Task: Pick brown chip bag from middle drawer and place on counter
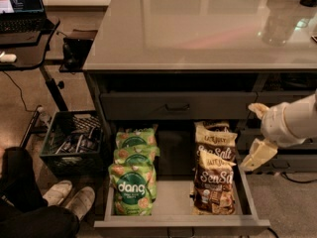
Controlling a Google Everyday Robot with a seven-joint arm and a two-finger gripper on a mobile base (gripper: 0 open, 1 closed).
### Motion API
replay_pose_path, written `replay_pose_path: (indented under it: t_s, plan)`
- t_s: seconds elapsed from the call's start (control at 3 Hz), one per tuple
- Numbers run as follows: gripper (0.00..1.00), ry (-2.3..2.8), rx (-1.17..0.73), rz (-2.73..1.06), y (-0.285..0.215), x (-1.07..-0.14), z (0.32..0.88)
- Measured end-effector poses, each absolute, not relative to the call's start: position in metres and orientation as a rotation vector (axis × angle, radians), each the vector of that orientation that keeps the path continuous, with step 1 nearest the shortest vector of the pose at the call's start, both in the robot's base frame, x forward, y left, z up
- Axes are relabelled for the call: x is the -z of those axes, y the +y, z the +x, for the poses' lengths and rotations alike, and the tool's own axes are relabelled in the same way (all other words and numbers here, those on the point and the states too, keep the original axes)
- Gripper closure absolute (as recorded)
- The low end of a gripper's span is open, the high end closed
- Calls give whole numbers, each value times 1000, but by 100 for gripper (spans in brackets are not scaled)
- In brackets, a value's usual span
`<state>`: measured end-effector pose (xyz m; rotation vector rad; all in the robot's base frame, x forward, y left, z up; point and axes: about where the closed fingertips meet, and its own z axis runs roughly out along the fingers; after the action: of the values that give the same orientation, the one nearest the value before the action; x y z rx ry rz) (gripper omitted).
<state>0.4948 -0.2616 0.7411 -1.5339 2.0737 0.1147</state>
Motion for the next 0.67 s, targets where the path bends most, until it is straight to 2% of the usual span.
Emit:
replay_pose_path:
  t_s: [0.67]
  plan:
    - [0, 2247, -50, -1352, -304, -634, 502]
